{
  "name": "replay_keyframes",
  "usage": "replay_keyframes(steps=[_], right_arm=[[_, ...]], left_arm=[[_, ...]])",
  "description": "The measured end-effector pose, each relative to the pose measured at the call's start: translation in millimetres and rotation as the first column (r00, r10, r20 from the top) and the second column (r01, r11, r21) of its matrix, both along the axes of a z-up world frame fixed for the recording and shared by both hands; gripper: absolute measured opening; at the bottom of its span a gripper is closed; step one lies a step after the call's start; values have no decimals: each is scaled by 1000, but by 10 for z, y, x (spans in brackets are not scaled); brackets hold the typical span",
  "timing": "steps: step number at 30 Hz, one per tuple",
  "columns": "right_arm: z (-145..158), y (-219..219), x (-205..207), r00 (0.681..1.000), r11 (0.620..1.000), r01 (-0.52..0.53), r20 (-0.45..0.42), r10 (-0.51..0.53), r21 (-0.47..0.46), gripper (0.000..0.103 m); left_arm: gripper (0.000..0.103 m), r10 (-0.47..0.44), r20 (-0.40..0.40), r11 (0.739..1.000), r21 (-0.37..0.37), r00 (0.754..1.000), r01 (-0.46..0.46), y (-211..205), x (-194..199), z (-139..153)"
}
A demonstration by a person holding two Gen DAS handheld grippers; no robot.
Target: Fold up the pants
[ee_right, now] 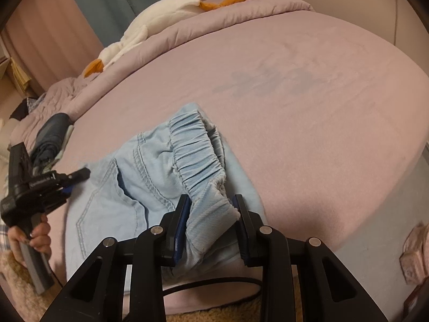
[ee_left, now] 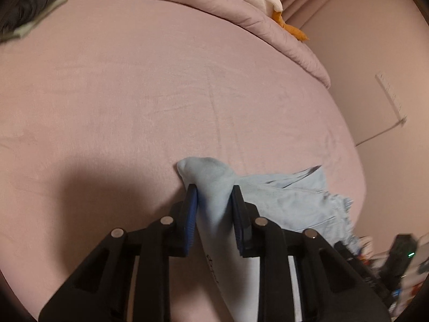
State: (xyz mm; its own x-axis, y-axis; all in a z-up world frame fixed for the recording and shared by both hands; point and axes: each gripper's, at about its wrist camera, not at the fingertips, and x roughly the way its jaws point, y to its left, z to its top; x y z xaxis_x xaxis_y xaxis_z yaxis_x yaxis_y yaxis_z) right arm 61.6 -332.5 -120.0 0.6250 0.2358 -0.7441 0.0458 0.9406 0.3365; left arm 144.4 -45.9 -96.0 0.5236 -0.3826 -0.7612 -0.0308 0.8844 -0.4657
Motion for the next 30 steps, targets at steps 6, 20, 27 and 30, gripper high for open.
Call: replay_keyframes(steps=[6,20,27,30], right_arm=[[-17,-8,16,1000,1000,-5,-4,5,4,30],[25,-40,51,999,1000,-23,-23,23,-5,31],[121,-42,30,1000,999,-16,-8,16,-43,67],[225,-130,14,999,999,-32,31,32,-17,76]], left_arm=[[28,27,-31,999,-26,999,-28,73,-9,-155],[66,-12,25,999,42,1000,11,12,-475,78],[85,-43,12,997,-62,999,44,3,-840,73],[85,-53,-15,996,-76,998,52,-48,-932,17]])
